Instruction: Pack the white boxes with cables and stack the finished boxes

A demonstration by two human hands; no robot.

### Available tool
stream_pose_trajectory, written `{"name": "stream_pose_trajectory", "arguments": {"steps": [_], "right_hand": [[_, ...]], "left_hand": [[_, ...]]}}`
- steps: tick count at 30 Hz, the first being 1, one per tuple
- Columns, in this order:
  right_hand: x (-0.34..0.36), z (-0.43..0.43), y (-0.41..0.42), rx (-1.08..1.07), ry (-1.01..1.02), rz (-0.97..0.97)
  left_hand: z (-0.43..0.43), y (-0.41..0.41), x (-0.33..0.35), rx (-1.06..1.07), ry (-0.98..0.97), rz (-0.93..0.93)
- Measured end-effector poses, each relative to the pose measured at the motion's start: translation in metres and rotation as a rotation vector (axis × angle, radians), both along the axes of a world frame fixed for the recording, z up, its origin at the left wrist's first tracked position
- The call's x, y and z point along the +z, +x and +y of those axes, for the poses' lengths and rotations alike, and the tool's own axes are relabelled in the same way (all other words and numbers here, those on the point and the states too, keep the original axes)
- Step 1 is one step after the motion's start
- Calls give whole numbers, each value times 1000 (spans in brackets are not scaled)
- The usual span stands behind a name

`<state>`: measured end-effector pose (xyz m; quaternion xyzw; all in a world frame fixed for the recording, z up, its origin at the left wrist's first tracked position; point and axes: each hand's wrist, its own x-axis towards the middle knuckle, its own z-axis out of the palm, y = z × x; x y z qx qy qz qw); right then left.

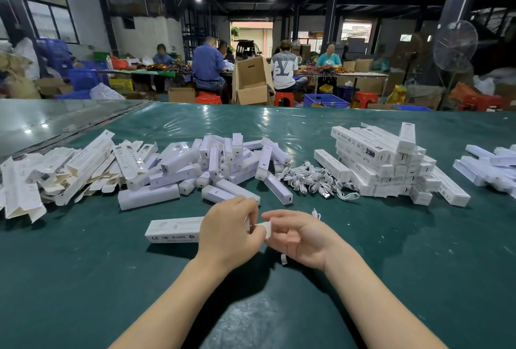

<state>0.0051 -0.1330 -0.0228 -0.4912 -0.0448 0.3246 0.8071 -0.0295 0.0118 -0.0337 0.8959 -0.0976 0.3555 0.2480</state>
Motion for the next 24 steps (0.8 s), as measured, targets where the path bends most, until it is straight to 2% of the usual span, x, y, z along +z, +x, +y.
{"name": "stream_pose_trajectory", "arguments": {"steps": [4, 8, 11, 16, 24], "right_hand": [[-4, 4, -1, 5, -13, -94], [-5, 7, -3, -41, -64, -144], [-5, 9, -4, -70, -71, -158], [-6, 12, -3, -128, -77, -188], [-7, 18, -4, -171, -244, -327]], "left_hand": [[3, 2, 0, -66, -28, 32], [18, 3, 5, -274, -41, 240], [25, 4, 9, -316, 16, 371], [23, 5, 8, -290, -90, 342], [23, 5, 3, -264, -88, 355]]}}
